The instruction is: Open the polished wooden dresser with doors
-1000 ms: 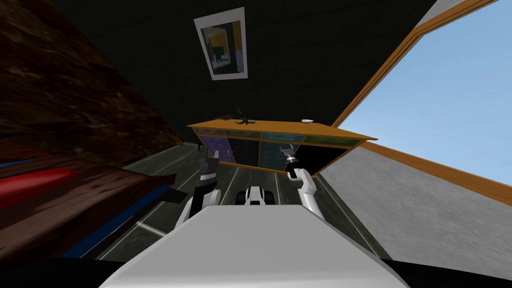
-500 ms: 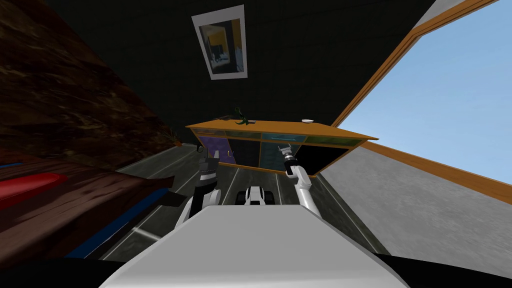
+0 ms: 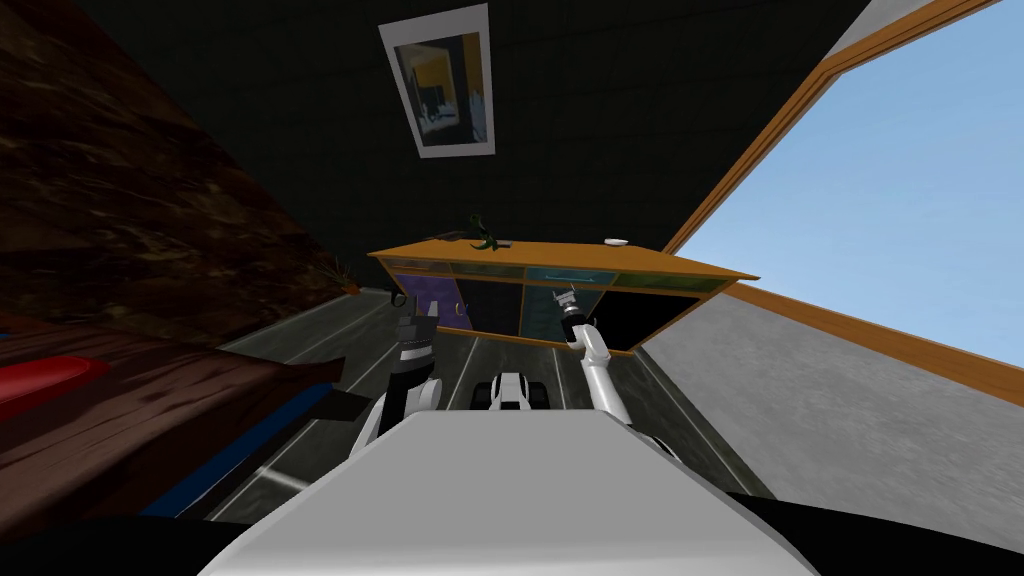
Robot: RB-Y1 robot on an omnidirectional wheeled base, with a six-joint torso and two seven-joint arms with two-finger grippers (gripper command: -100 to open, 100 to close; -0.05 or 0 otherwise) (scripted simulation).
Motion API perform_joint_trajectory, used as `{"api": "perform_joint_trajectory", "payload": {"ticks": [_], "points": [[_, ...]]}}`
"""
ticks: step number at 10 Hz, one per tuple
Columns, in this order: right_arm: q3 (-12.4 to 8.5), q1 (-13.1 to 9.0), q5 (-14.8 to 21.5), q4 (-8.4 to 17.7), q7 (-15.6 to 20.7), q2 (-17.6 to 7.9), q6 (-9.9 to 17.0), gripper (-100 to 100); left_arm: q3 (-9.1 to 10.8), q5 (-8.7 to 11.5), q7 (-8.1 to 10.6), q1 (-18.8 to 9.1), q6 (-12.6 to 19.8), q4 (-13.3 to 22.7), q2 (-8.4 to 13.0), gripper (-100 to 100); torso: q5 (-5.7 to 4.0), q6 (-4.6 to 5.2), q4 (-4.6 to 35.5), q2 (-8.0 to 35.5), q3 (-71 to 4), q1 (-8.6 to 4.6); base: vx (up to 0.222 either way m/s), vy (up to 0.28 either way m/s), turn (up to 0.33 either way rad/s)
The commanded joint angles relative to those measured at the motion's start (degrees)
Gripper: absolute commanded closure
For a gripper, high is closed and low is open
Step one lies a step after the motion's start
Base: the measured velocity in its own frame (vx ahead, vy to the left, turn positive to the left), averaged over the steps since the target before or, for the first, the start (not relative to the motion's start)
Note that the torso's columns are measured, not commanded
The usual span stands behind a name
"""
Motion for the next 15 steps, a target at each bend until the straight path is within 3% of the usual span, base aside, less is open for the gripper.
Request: {"api": "perform_joint_trajectory", "payload": {"ticks": [1, 7, 8, 11, 14, 15], "points": [[0.5, -3.4, 4.4, 4.1, 3.6, 0.3, 1.5, -100, 0.00, 0.0, 0.00, 0.0, 0.0, 0.0, 0.0, 0, -0.01, 0.00, 0.0, 0.0, 0.0, -0.02, 0.032, 0.046, -0.041], [1.5, -9.9, 12.6, 11.2, 10.2, 0.6, 4.5, -100, 0.00, 0.0, 0.00, 0.0, 0.0, 0.0, 0.0, 0, 0.01, 0.00, 0.0, 0.0, 0.0, 0.04, 0.036, 0.039, -0.028], [1.5, -9.9, 12.6, 11.2, 10.2, 0.6, 4.5, -100, 0.00, 0.0, 0.00, 0.0, 0.0, 0.0, 0.0, 0, 0.00, 0.00, 0.0, 0.0, 0.0, 0.01, 0.025, 0.024, -0.006], [1.9, -13.0, 16.8, 14.7, 13.5, 0.2, 6.0, -100, 0.00, 0.0, 0.00, 0.0, 0.0, 0.0, 0.0, 0, 0.01, 0.00, 0.0, 0.0, 0.0, 0.06, 0.030, 0.038, -0.031], [1.9, -12.9, 15.9, 14.6, 14.2, 0.2, 6.1, -100, 0.00, 0.0, 0.00, 0.0, 0.0, 0.0, 0.0, 0, -0.02, 0.00, 0.0, 0.1, 0.0, -0.07, 0.009, 0.010, -0.001], [1.7, -14.8, 15.2, 16.5, 14.0, -0.9, 5.7, -100, 0.00, 0.0, 0.00, 0.0, 0.0, 0.0, 0.0, 0, -0.02, 0.00, 0.0, 0.1, 0.0, -0.05, 0.026, 0.021, -0.030]]}}
